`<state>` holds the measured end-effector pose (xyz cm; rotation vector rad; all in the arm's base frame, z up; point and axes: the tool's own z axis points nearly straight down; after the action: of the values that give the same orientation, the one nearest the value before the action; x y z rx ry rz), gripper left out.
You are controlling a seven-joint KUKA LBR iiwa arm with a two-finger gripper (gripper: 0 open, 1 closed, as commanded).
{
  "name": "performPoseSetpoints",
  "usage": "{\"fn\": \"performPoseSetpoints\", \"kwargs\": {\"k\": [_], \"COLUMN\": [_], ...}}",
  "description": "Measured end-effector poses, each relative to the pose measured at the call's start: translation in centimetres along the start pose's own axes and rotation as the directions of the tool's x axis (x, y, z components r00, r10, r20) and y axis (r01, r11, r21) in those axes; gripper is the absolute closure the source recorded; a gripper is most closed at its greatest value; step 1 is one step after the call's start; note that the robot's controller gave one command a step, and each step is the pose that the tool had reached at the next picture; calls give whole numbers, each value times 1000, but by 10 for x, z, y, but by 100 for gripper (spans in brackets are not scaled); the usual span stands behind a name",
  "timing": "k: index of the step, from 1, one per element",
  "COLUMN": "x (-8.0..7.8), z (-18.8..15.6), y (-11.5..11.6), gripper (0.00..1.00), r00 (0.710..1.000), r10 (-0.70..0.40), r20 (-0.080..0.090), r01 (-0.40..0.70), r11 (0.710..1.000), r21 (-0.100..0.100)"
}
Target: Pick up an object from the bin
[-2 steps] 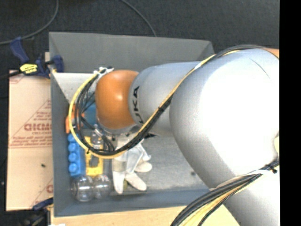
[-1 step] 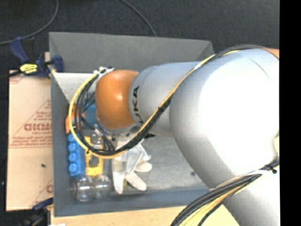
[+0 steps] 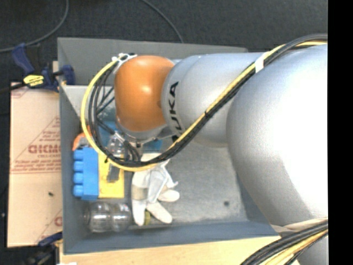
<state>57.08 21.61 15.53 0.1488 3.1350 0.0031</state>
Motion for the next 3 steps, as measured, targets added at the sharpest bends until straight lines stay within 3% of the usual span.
{"fn": "performPoseSetpoints", "kwargs": {"k": [1, 2, 3], "x": [-20, -16, -15], "z": [58, 52, 81], "y": [10, 8, 12], "gripper": [100, 100, 100], "r00": [1000, 1000, 997], "r10": [3, 8, -78], "r20": [8, 7, 6], "r01": [-3, -8, 78], "r11": [1000, 1000, 997], "r21": [-4, -5, -2]}}
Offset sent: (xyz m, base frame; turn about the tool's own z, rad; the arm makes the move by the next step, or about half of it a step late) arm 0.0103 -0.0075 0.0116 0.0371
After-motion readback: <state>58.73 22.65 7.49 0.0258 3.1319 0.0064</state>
